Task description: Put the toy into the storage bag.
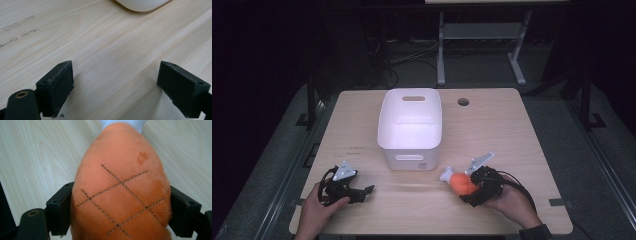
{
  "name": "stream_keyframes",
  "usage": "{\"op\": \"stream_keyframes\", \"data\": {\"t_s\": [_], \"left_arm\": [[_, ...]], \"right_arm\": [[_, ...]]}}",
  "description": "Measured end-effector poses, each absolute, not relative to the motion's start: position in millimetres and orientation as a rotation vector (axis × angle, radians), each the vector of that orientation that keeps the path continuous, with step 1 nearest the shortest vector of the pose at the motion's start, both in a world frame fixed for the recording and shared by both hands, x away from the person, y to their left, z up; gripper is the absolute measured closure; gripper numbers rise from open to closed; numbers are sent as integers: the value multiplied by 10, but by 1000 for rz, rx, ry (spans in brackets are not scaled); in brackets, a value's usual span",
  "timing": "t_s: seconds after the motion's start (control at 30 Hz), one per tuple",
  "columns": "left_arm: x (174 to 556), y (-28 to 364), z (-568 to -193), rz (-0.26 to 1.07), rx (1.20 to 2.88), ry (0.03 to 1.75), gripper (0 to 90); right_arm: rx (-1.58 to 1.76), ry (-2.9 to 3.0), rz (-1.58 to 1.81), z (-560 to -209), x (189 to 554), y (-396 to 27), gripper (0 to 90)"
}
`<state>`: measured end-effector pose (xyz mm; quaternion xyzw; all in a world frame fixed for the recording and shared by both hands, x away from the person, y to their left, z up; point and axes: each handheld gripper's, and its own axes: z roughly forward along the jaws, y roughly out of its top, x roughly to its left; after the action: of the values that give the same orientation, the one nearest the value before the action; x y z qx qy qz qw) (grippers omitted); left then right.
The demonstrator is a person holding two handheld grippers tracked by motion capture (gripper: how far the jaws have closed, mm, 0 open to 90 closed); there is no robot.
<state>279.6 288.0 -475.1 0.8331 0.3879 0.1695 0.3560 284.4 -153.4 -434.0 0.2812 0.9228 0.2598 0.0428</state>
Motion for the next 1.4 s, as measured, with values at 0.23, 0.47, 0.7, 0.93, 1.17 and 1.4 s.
{"op": "stream_keyframes", "data": {"t_s": [0.23,0.47,0.7,0.93,1.17,1.4], "left_arm": [[2796,2879,-4751,437,2151,1002,127],[2797,2883,-4749,437,2158,999,127],[2797,2882,-4749,437,2156,1000,127],[2796,2878,-4752,437,2148,1004,127],[2796,2877,-4753,437,2147,1005,127],[2796,2877,-4752,437,2147,1005,127]], "right_arm": [[888,2799,808,-4277,2859,-1613,199],[904,2781,839,-4196,2885,-1685,207],[915,2773,856,-4126,2931,-1745,235],[923,2764,861,-4041,2998,-1766,243],[914,2749,889,-3940,3064,-1772,243],[903,2735,919,-3775,3130,-1771,243]]}}
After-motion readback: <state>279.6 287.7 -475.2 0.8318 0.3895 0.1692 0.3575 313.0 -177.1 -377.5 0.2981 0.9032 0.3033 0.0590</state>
